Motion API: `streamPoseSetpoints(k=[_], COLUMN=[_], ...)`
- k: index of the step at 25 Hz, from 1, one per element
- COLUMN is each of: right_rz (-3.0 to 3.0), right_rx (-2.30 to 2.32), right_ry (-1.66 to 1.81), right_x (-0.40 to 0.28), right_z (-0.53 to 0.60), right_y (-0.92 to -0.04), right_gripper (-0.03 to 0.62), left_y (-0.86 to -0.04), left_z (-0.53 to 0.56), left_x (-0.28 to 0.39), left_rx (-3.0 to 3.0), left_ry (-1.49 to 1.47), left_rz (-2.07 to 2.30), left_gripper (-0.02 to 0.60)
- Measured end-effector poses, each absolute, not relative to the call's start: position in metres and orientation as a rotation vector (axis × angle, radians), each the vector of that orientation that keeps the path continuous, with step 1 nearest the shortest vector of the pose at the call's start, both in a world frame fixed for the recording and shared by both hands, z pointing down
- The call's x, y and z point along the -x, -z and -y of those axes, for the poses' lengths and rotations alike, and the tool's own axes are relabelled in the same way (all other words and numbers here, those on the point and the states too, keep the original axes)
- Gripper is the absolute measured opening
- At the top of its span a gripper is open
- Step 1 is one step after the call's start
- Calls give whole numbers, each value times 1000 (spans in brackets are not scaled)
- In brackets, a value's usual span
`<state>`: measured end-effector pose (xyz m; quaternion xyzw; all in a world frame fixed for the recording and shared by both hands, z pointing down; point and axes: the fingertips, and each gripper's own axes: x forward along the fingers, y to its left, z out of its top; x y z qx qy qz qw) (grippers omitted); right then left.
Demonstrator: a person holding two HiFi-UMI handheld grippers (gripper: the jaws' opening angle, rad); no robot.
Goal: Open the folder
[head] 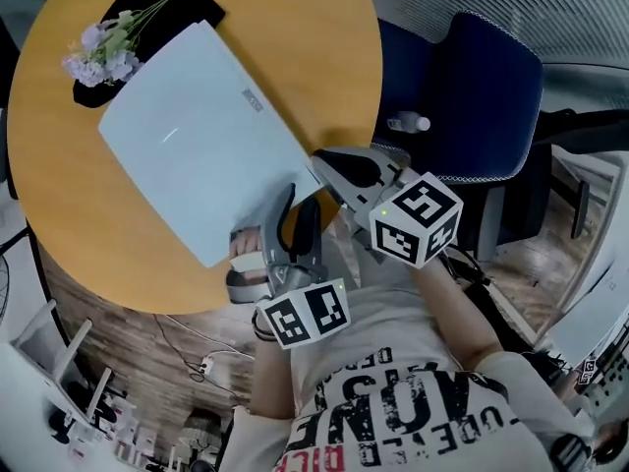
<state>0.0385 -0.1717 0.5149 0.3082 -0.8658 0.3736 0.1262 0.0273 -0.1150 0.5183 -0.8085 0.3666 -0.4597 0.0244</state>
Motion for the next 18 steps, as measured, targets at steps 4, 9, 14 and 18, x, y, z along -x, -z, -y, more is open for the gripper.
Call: streamPoseSetpoints(k=[4, 9, 14, 18], right_rz=[2517, 2508, 2505, 2499], right_rx=[-907, -912, -920, -914], right_ry=[-1103, -1098, -1084, -1077], right_x=[-42, -43, -43, -42], right_z=[172, 168, 170, 166], right_y=[-513, -514, -512, -512], right_gripper=[12, 12, 12, 12], left_y=[-521, -519, -517, -521], left_z=[117, 116, 115, 116], left_x=[-30, -32, -32, -32], left_rx=[2489, 2476, 2464, 2472], left_ry=[1440, 1435, 1421, 1423], left_rz=[-1089, -1062, -1054, -1064], left_gripper=[172, 172, 172, 172])
